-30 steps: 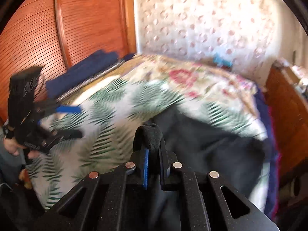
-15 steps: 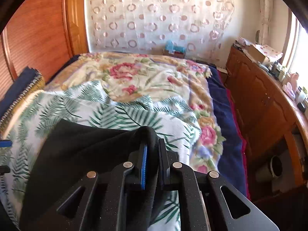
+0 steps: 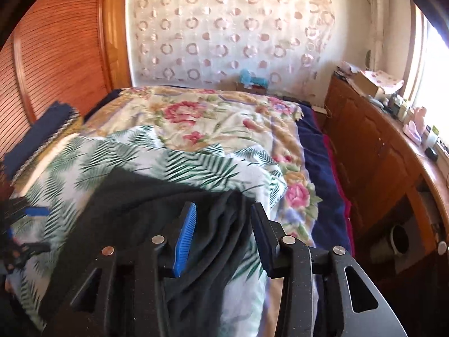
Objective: Fold small clothes
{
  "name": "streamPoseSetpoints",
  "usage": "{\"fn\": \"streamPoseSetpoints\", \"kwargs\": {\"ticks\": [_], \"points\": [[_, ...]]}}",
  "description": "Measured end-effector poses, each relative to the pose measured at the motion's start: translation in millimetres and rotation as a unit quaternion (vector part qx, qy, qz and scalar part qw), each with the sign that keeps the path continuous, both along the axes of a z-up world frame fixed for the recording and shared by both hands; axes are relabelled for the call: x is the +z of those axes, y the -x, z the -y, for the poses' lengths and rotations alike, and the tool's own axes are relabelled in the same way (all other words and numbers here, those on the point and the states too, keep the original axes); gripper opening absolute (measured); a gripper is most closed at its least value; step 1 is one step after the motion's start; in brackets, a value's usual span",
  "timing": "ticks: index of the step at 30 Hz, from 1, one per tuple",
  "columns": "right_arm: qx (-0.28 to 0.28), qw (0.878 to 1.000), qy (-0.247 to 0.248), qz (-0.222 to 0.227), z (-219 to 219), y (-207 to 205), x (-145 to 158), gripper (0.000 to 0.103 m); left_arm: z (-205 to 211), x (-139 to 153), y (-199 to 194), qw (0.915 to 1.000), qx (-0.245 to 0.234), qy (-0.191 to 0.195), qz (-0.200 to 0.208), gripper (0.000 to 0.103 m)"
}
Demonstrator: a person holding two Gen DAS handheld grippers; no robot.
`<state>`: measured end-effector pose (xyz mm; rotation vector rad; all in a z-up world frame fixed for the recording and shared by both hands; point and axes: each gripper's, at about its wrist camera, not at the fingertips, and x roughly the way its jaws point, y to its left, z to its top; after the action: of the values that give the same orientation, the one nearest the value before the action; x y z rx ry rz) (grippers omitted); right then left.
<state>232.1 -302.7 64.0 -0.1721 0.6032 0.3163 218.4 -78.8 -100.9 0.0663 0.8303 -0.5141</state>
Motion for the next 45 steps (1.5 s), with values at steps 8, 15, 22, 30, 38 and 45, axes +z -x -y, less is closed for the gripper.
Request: {"fn": "streamPoseSetpoints", "kwargs": {"ticks": [8,15,22,30,38,45], "points": [[-0.002,1.000,-0.015,-0.024,3.5,93.2,-28.2,0.042,19.8,-11.0,8.7,0.9995,-0.024,-0.020,-0.008,0.079],[-0.023,0.997,-0.022,-0.076,10.8,129.5,-65.4,0.042,29.6,-19.8,10.1,0.9983,-0.036,-0.042,-0.017,0.082],[-0.026,0.995,-0.025,-0.091,12.7,147.1,-68.9,0.042,40.2,-24.2,6.9,0.9965,-0.046,-0.068,-0.014,0.090],[-0.017,0.997,-0.017,-0.076,15.2,156.7,-61.1,0.004,40.1,-24.9,6.0,0.9965,-0.046,-0.068,-0.014,0.090],[-0.077,0.992,-0.080,-0.066,51.4,178.7,-64.7,0.001,39.7,-24.5,5.8,0.9965,-0.046,-0.068,-0.014,0.090],[-0.127,0.985,-0.101,-0.061,73.1,189.0,-69.9,0.001,39.2,-24.1,6.8,0.9965,-0.046,-0.068,-0.014,0.091]]}}
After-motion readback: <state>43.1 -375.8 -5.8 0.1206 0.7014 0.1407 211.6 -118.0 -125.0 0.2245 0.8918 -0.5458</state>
